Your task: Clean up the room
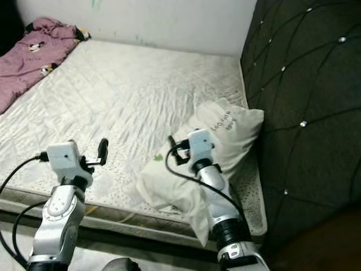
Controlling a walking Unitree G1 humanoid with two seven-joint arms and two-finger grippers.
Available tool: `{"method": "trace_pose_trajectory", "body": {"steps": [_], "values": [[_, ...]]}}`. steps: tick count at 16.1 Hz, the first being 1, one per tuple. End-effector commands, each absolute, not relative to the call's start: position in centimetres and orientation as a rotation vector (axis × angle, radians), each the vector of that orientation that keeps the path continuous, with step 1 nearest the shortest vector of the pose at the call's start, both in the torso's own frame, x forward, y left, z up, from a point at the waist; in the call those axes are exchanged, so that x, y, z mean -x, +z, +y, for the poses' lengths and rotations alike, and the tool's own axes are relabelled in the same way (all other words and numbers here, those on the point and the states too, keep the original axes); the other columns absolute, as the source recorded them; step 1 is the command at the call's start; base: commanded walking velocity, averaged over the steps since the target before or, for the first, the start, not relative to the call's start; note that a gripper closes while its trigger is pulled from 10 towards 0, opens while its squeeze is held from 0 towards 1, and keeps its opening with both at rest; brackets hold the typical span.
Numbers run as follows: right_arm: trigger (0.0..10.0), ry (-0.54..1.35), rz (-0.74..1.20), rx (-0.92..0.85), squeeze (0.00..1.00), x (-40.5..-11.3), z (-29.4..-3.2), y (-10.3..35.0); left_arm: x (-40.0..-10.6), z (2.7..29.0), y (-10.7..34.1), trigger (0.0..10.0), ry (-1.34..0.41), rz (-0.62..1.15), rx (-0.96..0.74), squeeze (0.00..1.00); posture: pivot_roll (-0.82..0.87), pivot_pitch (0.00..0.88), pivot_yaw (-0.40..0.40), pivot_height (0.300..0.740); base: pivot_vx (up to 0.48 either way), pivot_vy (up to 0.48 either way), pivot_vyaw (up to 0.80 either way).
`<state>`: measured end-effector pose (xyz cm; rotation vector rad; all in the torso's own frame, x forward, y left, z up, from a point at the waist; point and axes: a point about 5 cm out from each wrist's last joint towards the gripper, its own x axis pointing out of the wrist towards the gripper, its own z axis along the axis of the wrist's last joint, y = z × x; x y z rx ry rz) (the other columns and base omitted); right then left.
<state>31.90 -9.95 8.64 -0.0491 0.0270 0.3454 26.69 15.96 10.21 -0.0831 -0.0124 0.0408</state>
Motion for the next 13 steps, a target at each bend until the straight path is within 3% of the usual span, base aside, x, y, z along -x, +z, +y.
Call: {"method": "trace_pose_trajectory", "body": {"steps": [1, 6, 9, 13], "values": [[10.0, 0.317, 0.028, 0.062, 0.00, -32.2, -10.9, 8.8, -26.9, 15.6, 10.7, 10.0, 0.030, -0.029, 0.084, 0.00, 0.02, 0.000, -0.007, 0.740, 0.000, 0.000, -0.59], [10.0, 0.303, 0.024, 0.055, 0.00, -32.2, -10.9, 8.8, -27.4, 15.9, 10.7, 10.0, 0.041, -0.014, 0.093, 0.00, 0.01, 0.000, 0.007, 0.740, 0.000, 0.000, -0.80], [10.0, 0.294, 0.000, 0.051, 0.00, -32.1, -10.8, 9.2, -27.3, 16.5, 10.9, 10.0, 0.084, -0.027, 0.062, 0.00, 0.01, 0.000, 0.011, 0.740, 0.000, 0.000, -0.43], [10.0, 0.312, -0.030, 0.026, 0.00, -31.3, -10.8, 9.8, -26.2, 19.3, 10.6, 10.0, 0.238, -0.013, -0.046, 0.00, 0.02, 0.000, 0.010, 0.740, 0.000, 0.000, 0.00]]}}
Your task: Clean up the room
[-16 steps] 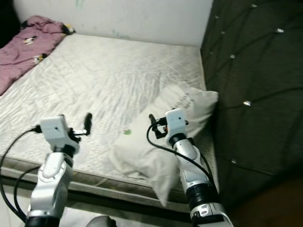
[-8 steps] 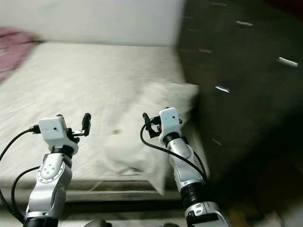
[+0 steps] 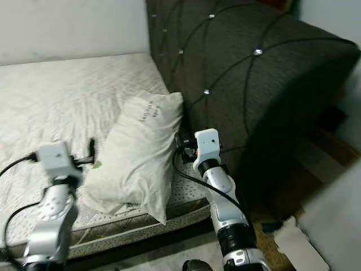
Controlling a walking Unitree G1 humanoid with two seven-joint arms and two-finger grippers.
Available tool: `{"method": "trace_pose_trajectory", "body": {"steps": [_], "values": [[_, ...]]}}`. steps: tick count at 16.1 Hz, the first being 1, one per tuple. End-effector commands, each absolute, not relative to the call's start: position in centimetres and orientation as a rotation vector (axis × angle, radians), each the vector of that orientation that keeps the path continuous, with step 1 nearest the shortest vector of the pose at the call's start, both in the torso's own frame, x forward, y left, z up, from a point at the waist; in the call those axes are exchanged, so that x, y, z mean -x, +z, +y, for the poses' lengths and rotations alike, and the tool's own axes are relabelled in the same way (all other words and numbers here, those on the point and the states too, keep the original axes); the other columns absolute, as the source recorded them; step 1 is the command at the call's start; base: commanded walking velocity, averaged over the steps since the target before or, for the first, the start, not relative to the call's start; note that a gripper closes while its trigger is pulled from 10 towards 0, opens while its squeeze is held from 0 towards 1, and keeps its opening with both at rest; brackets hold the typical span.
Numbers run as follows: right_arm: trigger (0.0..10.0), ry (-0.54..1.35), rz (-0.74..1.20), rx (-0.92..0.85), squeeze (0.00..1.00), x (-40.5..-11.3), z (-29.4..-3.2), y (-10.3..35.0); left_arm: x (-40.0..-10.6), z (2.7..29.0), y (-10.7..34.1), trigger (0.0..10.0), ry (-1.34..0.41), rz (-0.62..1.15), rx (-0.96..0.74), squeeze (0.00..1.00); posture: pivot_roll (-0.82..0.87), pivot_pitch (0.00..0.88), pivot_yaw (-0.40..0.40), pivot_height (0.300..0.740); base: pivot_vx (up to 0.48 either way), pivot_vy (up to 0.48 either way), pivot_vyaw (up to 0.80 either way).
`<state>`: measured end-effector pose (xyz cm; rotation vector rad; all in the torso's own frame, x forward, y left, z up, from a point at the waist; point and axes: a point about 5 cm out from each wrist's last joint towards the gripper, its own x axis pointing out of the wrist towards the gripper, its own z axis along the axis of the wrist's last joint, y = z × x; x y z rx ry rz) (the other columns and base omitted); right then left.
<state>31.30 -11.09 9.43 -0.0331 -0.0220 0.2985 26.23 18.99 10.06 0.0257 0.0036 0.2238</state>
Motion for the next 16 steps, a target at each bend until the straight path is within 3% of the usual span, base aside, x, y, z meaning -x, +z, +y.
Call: {"method": "trace_pose_trajectory", "body": {"steps": [1, 4, 7, 16], "values": [[10.0, 0.315, -0.022, 0.022, 0.00, -31.2, -10.8, 9.6, -26.1, 19.5, 10.5, 10.0, 0.239, -0.015, -0.047, 0.00, 0.02, 0.001, 0.007, 0.740, 0.000, 0.000, 0.00], [10.0, 0.342, -0.006, 0.038, 0.00, -31.0, -10.6, 9.4, -25.8, 19.3, 10.3, 10.0, 0.248, 0.000, -0.052, 0.00, 0.02, 0.010, 0.002, 0.740, 0.000, 0.000, 0.00], [10.0, 0.350, -0.005, 0.052, 0.00, -30.9, -10.5, 9.4, -25.8, 19.1, 10.3, 10.0, 0.232, -0.002, -0.047, 0.00, 0.02, 0.013, 0.001, 0.740, 0.000, 0.000, 0.80], [10.0, 0.374, -0.011, 0.040, 0.00, -30.9, -10.5, 9.6, -26.1, 18.4, 10.3, 10.0, 0.206, -0.007, -0.029, 0.00, 0.01, 0.004, -0.010, 0.740, 0.000, 0.000, 0.00]]}}
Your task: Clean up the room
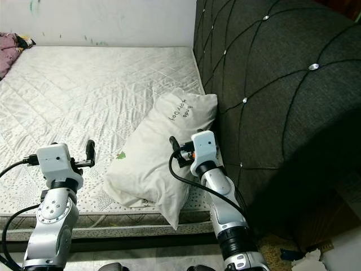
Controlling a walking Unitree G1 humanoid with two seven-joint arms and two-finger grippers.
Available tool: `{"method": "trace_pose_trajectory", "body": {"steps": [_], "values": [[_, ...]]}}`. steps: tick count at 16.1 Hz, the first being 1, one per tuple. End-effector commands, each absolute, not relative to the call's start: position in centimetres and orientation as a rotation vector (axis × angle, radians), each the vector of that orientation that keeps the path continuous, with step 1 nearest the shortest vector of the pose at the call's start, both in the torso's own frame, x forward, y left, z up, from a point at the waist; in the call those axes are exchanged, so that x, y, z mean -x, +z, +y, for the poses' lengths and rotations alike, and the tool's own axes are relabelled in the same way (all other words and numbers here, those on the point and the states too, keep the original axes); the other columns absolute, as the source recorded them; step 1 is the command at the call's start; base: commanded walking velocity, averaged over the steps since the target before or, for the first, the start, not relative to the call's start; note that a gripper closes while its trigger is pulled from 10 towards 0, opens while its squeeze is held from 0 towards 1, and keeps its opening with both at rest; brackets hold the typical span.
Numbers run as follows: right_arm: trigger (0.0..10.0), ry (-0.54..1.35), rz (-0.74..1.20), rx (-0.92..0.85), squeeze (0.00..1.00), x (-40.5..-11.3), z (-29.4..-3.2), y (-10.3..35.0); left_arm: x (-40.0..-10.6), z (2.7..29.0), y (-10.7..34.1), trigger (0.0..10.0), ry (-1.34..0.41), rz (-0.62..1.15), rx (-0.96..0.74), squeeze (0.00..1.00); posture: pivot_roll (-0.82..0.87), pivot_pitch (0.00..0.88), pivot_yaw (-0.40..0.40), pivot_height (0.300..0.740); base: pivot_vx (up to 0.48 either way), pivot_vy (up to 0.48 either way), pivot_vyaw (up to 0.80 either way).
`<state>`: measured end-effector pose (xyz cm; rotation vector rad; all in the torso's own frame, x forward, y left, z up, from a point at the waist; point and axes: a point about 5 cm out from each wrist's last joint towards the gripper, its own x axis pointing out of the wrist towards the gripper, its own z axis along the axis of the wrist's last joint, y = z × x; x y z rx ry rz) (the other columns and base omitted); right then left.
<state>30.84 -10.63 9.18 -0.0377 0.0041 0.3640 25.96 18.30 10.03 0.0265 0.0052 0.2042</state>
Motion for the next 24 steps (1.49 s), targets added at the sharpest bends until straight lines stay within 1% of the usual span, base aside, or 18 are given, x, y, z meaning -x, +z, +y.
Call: {"method": "trace_pose_trajectory", "body": {"steps": [1, 7, 16, 24], "values": [[10.0, 0.376, -0.009, 0.038, 0.00, -30.88, -10.55, 9.59, -26.12, 18.44, 10.29, 10.0, 0.210, -0.005, -0.027, 0.00, 0.01, 0.004, -0.010, 0.740, 0.000, 0.000, 0.00], [10.0, 0.380, -0.006, 0.035, 0.00, -30.87, -10.54, 9.61, -26.15, 18.41, 10.29, 10.0, 0.209, -0.002, -0.023, 0.00, 0.01, 0.009, -0.010, 0.740, 0.000, 0.000, 0.00], [10.0, 0.389, -0.002, 0.034, 0.00, -30.86, -10.57, 9.65, -26.15, 18.24, 10.25, 10.0, 0.204, 0.004, -0.012, 0.00, 0.01, 0.022, -0.014, 0.676, 0.000, 0.000, 0.00], [10.0, 0.398, 0.006, 0.029, 0.00, -30.88, -10.58, 9.59, -26.07, 18.78, 10.06, 10.0, 0.256, 0.019, 0.001, 0.00, 0.01, 0.026, -0.018, 0.676, 0.000, 0.000, 0.00]]}}
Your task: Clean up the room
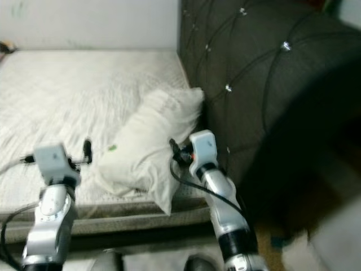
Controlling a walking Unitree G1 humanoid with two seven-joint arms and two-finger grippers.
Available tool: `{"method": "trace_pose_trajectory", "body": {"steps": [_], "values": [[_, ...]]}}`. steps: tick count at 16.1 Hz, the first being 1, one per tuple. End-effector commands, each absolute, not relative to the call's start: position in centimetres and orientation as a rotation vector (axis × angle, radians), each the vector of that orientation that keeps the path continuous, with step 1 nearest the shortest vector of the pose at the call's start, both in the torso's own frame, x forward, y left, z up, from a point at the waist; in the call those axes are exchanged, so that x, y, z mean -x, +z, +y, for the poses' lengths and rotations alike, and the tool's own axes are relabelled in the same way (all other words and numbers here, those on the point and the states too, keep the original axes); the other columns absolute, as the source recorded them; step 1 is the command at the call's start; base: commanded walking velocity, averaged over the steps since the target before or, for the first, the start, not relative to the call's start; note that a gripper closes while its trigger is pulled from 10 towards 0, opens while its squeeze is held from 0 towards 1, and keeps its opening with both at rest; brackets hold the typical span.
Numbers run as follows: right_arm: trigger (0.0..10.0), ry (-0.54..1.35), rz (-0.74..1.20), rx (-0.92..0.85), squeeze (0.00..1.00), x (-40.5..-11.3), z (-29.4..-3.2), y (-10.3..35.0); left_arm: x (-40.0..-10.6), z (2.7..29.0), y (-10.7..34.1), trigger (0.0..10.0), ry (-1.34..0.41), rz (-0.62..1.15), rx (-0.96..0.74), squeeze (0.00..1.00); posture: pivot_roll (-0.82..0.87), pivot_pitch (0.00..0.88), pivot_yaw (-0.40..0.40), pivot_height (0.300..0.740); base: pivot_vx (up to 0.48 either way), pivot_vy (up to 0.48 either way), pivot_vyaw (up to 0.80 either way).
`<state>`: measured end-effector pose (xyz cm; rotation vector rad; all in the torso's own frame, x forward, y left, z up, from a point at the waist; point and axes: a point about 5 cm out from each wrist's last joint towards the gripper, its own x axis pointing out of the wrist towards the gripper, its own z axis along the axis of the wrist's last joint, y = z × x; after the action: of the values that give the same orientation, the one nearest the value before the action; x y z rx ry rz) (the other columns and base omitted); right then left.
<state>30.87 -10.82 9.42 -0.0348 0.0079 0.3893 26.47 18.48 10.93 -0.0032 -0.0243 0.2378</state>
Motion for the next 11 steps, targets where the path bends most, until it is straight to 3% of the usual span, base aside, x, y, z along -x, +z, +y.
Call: {"method": "trace_pose_trajectory", "body": {"steps": [1, 6, 11], "values": [[10.0, 0.400, 0.007, 0.029, 0.00, -30.8, -10.6, 9.6, -26.0, 18.8, 10.0, 10.0, 0.259, 0.020, 0.004, 0.00, 0.01, 0.028, -0.019, 0.676, 0.000, 0.000, 0.00], [10.0, 0.421, 0.017, 0.032, 0.00, -30.3, -10.7, 9.4, -25.4, 18.4, 10.0, 10.0, 0.274, 0.026, 0.030, 0.00, 0.01, 0.043, -0.039, 0.676, 0.000, 0.000, 0.00], [10.0, 0.514, 0.020, 0.047, 0.00, -28.6, -10.0, 9.7, -23.6, 17.7, 10.6, 10.0, 0.297, 0.030, 0.063, 0.00, 0.03, 0.131, -0.075, 0.676, 0.000, 0.000, 0.00]]}}
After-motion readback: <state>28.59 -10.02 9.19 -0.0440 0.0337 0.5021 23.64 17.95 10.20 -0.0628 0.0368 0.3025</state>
